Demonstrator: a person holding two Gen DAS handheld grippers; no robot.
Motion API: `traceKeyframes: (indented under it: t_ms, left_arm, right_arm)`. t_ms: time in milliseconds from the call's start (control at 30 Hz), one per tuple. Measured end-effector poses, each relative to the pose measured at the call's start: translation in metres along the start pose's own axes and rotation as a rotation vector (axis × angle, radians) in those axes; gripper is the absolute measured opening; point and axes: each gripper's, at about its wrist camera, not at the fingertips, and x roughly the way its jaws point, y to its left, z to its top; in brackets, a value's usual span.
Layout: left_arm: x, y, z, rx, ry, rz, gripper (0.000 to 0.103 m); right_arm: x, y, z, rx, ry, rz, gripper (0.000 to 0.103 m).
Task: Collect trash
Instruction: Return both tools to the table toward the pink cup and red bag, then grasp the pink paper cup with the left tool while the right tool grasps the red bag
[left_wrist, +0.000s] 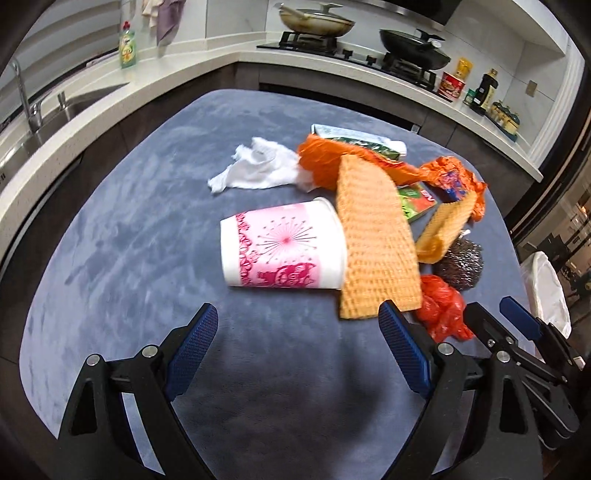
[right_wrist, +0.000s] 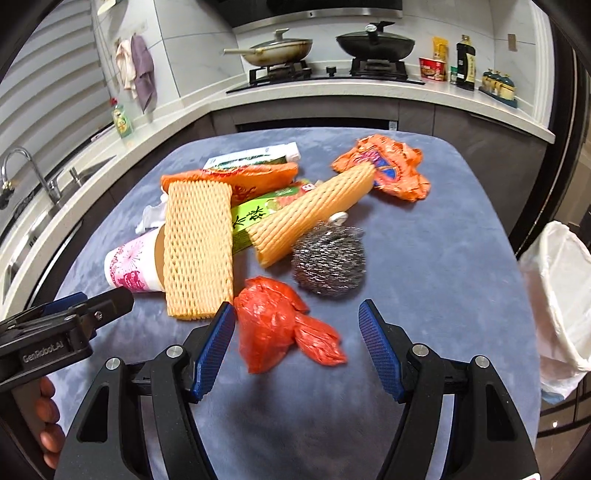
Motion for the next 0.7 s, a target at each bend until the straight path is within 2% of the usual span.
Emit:
traceKeyframes:
  t_ms: [267,333,433,500,533,700]
  left_arm:
    - [0.014,0.013,0.008,-0.044,0.018,0.003,0.085]
    - [0.017,0.012,0.013,-0.039,0.01,0.005,0.09]
    - [0.024,0.007,0.018,-0.022,-0.001,0.018,0.091]
    - [0.032,0.005,0.022,-0.014,0.013,0.023,0.091]
    - [0.035,0.004,0.023,-0.015,0.018,0.026,0.091]
    - [0.048,0.006,0.031,-0.044,0.029,0.034,0.091]
  right_arm:
    - [0.03,0.009,0.002,-0.021,0.041,-0.007,0.067]
    - [0.036,0.011,0.001,-0.028,0.051,-0.008,0.066]
    - [0.042,0.012,0.0,-0.028,0.061,-0.006,0.059]
    - [0.045,0.014,0.0,-0.028,0.07,-0.004,0.048]
    - [0.046,0.014,-0.001,-0.029,0.074,-0.002,0.046]
    - [0.049,0.015,-0.003,-0.024,0.077,0.003,0.042]
